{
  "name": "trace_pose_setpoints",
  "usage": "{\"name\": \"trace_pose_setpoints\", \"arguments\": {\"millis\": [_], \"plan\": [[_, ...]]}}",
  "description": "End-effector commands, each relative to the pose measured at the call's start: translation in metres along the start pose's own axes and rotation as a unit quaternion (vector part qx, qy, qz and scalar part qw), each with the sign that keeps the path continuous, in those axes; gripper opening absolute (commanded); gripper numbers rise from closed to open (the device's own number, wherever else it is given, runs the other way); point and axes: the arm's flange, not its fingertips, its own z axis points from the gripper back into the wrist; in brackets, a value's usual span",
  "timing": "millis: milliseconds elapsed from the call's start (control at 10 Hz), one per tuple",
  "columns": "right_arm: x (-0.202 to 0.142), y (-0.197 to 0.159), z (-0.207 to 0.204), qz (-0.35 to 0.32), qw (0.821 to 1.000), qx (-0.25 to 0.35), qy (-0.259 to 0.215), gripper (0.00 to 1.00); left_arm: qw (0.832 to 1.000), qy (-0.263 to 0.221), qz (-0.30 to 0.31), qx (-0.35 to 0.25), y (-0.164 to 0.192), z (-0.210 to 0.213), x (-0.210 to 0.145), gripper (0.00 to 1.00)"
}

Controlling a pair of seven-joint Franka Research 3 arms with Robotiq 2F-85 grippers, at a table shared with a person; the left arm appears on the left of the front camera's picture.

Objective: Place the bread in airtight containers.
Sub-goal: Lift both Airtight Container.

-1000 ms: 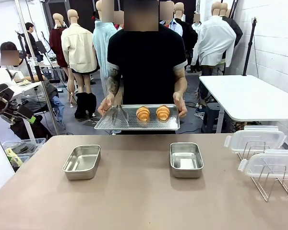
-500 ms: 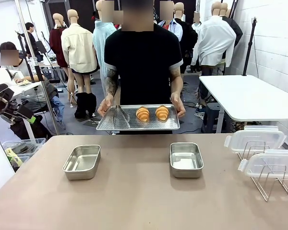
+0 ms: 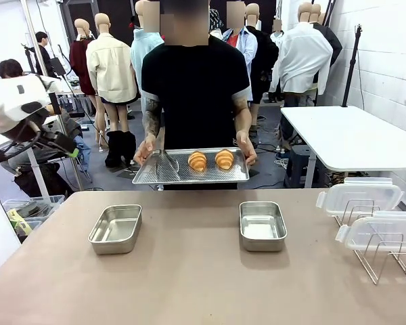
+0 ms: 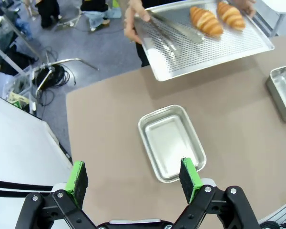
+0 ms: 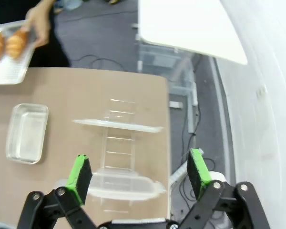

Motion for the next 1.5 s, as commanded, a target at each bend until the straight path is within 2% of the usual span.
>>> {"name": "trace_pose_setpoints", "arguments": {"millis": [0, 100, 200, 300, 400, 500, 600, 800, 900, 1100, 1400], "plan": [[0.045, 0.03, -0.036, 0.037, 0.993, 0.083, 0.074, 1.0, 0.999, 0.045, 0.016, 0.015, -0.007, -0.024, 0.001, 1.0], [0.06, 0.058, -0.068, 0.051, 0.986, 0.107, 0.119, 1.0, 0.996, 0.082, 0.04, 0.003, -0.006, -0.045, 0.0, 1.0], [0.065, 0.077, -0.104, 0.038, 0.978, 0.108, 0.175, 1.0, 0.99, 0.111, 0.084, -0.016, 0.002, -0.067, -0.003, 1.0], [0.058, 0.1, -0.132, 0.029, 0.969, 0.116, 0.215, 1.0, 0.982, 0.13, 0.129, -0.038, 0.003, -0.079, -0.011, 1.0], [0.046, 0.12, -0.156, 0.035, 0.965, 0.094, 0.241, 1.0, 0.981, 0.117, 0.146, -0.057, 0.001, -0.086, -0.017, 1.0], [0.03, 0.128, -0.165, 0.057, 0.962, 0.086, 0.255, 1.0, 0.978, 0.124, 0.158, -0.062, -0.001, -0.091, -0.02, 1.0], [0.037, 0.113, -0.156, 0.046, 0.97, 0.117, 0.21, 1.0, 0.986, 0.129, 0.102, -0.033, 0.003, -0.09, -0.027, 1.0], [0.037, 0.113, -0.156, 0.046, 0.97, 0.117, 0.21, 1.0, 0.986, 0.129, 0.102, -0.033, 0.003, -0.09, -0.027, 1.0], [0.032, 0.123, -0.174, 0.048, 0.966, 0.108, 0.232, 1.0, 0.982, 0.136, 0.121, -0.046, 0.003, -0.098, -0.028, 1.0], [0.031, 0.147, -0.213, 0.043, 0.955, 0.135, 0.26, 1.0, 0.97, 0.177, 0.148, -0.074, -0.001, -0.14, -0.025, 1.0], [0.027, 0.198, -0.269, 0.054, 0.94, 0.152, 0.3, 1.0, 0.958, 0.227, 0.162, -0.068, -0.01, -0.182, -0.031, 1.0]]}}
